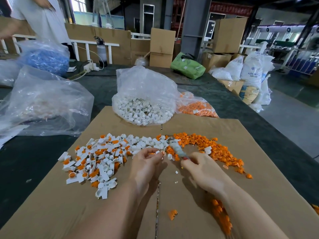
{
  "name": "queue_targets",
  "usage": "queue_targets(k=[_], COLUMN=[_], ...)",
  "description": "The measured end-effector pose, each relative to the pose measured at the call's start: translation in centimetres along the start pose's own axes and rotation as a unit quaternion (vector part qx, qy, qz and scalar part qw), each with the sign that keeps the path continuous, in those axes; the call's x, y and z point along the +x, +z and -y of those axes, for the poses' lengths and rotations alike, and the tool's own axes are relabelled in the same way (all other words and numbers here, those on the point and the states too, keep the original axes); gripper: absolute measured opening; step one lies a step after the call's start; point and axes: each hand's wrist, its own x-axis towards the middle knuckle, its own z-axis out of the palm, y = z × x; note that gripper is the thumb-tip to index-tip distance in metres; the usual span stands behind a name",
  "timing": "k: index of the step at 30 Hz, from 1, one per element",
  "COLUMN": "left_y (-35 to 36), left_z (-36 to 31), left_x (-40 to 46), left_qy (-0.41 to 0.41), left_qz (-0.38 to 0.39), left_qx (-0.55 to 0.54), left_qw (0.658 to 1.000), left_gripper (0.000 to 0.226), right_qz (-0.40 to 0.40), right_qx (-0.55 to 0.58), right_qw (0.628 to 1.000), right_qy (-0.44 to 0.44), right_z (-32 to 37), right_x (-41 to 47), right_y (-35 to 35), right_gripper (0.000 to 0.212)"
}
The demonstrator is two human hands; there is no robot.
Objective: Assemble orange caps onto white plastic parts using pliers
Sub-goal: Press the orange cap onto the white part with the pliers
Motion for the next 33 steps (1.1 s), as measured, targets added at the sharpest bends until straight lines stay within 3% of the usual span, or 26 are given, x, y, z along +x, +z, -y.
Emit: queue_targets(k=[6, 13, 14, 19, 23, 28, 31, 33], left_y=[-0.1, -0.8, -0.9, -1.0, -1.0, -0.9, -0.5, -0.3], left_z=[-0.7, -0.7, -0.7, -1.0, -1.2, -1.0, -1.0, -1.1], left_x=[0.7, 1.5, 1.5, 1.5, 1.4, 1.4, 1.2, 0.9], left_qy=[-0.023, -0.026, -0.024, -0.025, -0.023, -0.022, -0.029, -0.035], left_qz=[-0.02, -0.037, -0.038, -0.051, -0.046, -0.04, -0.04, -0.038], left_qx=[0.01, 0.091, 0.099, 0.122, 0.134, 0.117, 0.085, 0.051], left_qw=[0.999, 0.995, 0.994, 0.991, 0.99, 0.992, 0.995, 0.997], left_gripper=[0.013, 0.005, 0.004, 0.003, 0.003, 0.007, 0.007, 0.005], right_qz=[0.141, 0.215, 0.217, 0.22, 0.212, 0.188, 0.151, 0.133], right_qx=[0.199, 0.23, 0.23, 0.223, 0.202, 0.163, 0.089, 0.066], right_qw=[0.965, 0.944, 0.943, 0.944, 0.951, 0.963, 0.982, 0.988], right_qy=[0.091, 0.101, 0.1, 0.105, 0.102, 0.106, 0.068, 0.048], right_z=[0.8, 0.8, 0.8, 0.8, 0.9, 1.0, 1.5, 1.5], right_x=[-1.0, -1.1, -1.2, -1.3, -1.4, -1.4, -1.5, -1.5], right_y=[-0.2, -0.4, -0.4, -0.4, -0.2, 0.1, -0.1, -0.3], right_gripper=[0.02, 0.009, 0.005, 0.024, 0.022, 0.025, 0.014, 0.018])
